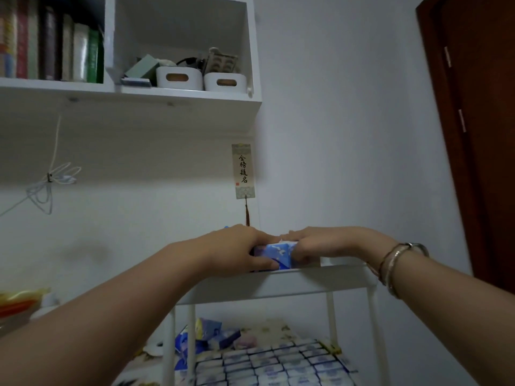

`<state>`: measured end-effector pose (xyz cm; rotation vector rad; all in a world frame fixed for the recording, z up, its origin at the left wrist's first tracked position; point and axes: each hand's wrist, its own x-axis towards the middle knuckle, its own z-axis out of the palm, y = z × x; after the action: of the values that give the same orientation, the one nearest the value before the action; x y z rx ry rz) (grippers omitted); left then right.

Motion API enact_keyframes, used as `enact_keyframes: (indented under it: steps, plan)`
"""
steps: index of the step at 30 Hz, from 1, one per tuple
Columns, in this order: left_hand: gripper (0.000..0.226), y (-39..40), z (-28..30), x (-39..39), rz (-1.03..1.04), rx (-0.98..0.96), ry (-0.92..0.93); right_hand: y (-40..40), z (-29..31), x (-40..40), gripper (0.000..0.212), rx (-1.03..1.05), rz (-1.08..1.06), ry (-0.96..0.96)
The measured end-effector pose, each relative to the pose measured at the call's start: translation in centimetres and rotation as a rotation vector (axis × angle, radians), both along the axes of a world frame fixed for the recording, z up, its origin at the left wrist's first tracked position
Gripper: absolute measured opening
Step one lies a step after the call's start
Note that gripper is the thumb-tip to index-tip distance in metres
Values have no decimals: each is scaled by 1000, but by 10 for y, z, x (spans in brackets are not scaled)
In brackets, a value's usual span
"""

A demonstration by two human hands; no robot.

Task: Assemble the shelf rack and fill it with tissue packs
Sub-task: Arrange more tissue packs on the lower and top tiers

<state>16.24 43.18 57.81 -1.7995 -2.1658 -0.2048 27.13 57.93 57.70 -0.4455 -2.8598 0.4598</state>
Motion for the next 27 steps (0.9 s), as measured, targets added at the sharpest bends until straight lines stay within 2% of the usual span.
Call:
enact_keyframes:
  steps: [3,6,9,12,20,27]
  plan:
    - [36,-3,-3,3,29,-10,95,3,-3,2,54,-48,26,88]
    - [41,-9,-4,3,74,21,152,4,-3,8,56,-131,9,261]
    - [47,-18,-5,-2,88,68,108,-6,2,13,54,-127,49,501]
    - [56,-37,-4,-10,67,134,-11,-32,5,12,41,-124,102,662]
    - [37,-138,-23,-68,187,436,-141,-128,-7,-46,32,-13,229,639]
    - [26,-233,-90,-142,372,500,-325,-219,-42,-135,26,175,285,556]
